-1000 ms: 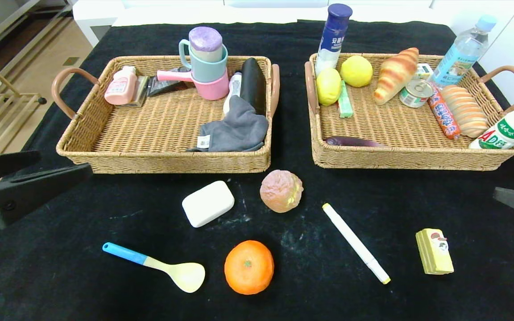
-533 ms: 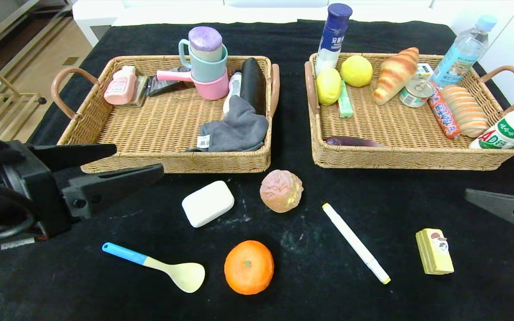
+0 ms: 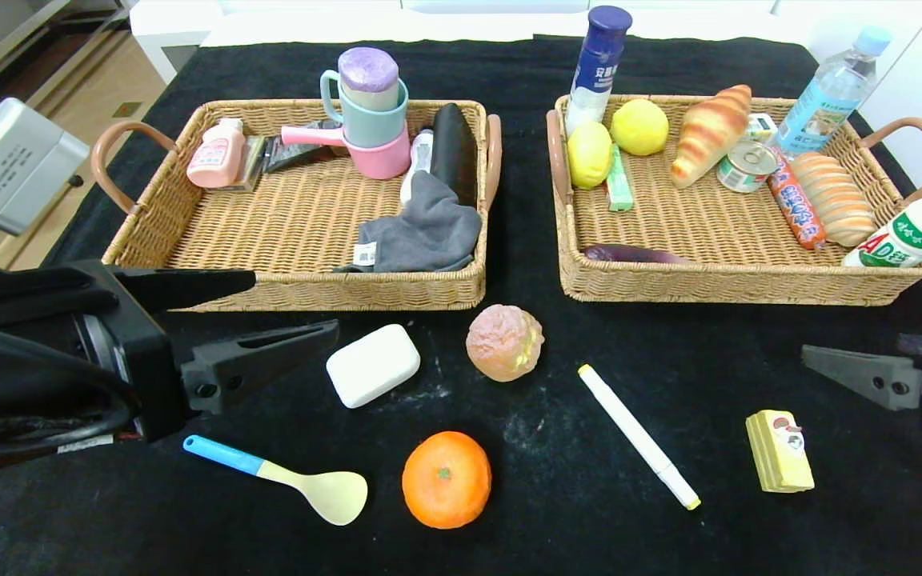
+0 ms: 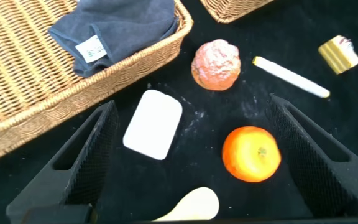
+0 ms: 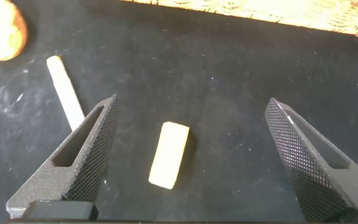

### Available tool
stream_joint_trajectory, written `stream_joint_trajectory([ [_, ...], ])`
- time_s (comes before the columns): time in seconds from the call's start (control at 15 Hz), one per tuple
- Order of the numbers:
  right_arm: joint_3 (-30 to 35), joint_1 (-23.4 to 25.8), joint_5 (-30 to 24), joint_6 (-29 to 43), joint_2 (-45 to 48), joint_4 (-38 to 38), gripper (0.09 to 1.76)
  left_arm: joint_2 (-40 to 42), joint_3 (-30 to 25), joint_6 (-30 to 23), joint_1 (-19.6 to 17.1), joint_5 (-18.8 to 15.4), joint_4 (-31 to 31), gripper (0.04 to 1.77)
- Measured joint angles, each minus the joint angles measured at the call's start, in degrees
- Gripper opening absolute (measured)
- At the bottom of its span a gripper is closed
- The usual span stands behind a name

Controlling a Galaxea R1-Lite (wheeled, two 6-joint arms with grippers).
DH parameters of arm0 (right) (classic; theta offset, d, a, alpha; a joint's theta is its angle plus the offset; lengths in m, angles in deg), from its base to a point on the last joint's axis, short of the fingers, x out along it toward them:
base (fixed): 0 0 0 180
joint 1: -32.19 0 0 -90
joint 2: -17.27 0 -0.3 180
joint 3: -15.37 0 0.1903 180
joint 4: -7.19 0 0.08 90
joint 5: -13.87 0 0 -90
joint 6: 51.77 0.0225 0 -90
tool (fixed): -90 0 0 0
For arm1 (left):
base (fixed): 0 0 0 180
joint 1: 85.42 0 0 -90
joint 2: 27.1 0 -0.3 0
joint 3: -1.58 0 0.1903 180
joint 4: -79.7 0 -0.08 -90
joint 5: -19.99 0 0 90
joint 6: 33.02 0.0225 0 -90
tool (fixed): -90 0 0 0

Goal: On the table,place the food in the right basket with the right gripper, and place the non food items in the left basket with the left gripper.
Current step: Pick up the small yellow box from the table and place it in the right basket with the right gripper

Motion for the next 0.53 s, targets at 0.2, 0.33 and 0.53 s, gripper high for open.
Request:
stream_joint_trajectory([
  [0.2, 0.00, -0.72, 0.85, 0.28, -0.96, -0.02, 1.71, -0.06, 0.00, 2.77, 0.05, 1.34, 0.02, 1.72],
  [0.33, 0.00, -0.96, 0.68, 0.09, -1.19, -0.11, 1.71, 0.05, 0.00, 2.79, 0.05, 1.32, -0.02, 1.72],
  [0.53, 0.02, -2.07, 0.57, 0.00, -1.07, -0.17, 1.71, 0.30, -0.06, 2.88, 0.05, 1.12, -0.02, 1.72],
])
